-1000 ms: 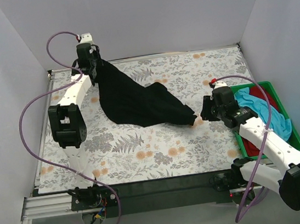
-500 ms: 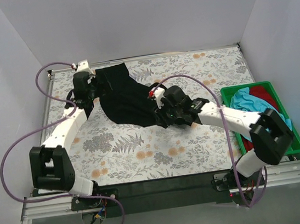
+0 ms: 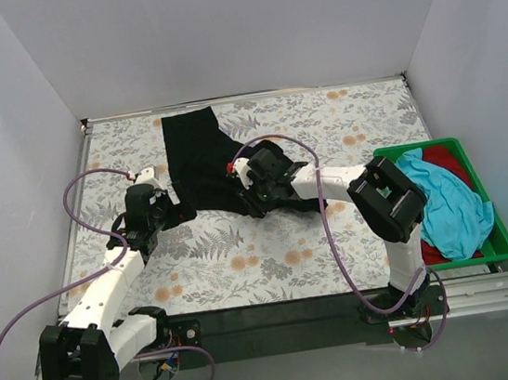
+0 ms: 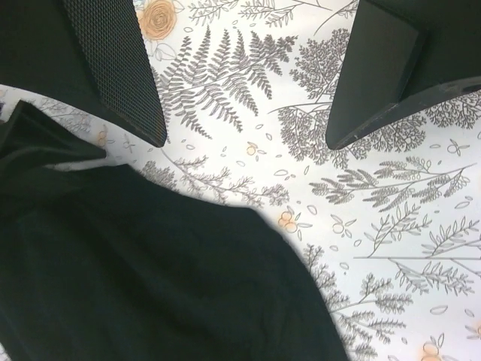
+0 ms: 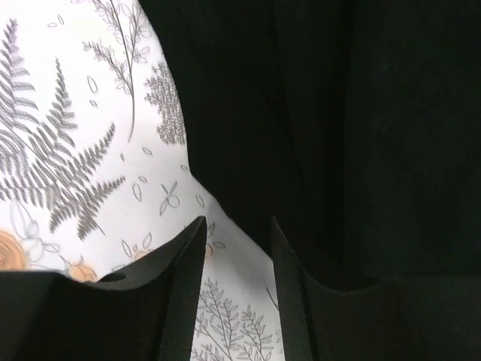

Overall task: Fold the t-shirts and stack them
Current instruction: Flatten the tshirt out

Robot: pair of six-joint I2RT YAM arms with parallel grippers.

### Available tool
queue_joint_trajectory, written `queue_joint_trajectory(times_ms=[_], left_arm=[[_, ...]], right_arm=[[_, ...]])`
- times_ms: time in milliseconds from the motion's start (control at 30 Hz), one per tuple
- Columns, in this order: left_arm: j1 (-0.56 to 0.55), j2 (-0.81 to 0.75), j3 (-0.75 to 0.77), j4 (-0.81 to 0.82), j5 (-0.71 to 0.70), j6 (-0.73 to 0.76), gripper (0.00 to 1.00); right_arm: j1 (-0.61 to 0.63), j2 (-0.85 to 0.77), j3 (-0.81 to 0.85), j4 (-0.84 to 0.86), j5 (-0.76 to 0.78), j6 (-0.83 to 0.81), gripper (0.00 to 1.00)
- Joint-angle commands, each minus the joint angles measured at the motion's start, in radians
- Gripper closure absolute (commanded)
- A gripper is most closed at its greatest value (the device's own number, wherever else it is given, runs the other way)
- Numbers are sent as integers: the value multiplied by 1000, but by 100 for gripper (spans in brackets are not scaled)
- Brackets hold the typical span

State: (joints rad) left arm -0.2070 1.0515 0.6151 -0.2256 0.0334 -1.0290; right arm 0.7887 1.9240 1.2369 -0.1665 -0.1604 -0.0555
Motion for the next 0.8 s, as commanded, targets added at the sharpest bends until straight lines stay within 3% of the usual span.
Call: queue_joint_trajectory(times_ms=[0,167,367,467,567,633,767], left_arm=[[-6,-33,-25,-9,-19,3,20],[-19,-25,-11,2,-72,17,20],[-26,-56,-3,-24,-162,18,20],[-32,-77,6,-46,-216,14,20],[-37,-99,24,-64,-230,18,20],[-45,-104,32,-78,-222,21,20],[-63,-90,35,-104,-161,-15,24]], right_arm=[[7,50,50,30,-34,-12,60],[104,124,82,13,-146,38,74],[271,251,318,1,-359,187,86],[279,280,452,-21,-347,212,85],[233,242,500,-27,-277,240,73],[189,167,458,-34,-187,247,67],[101,-9,250,-39,-41,252,67]])
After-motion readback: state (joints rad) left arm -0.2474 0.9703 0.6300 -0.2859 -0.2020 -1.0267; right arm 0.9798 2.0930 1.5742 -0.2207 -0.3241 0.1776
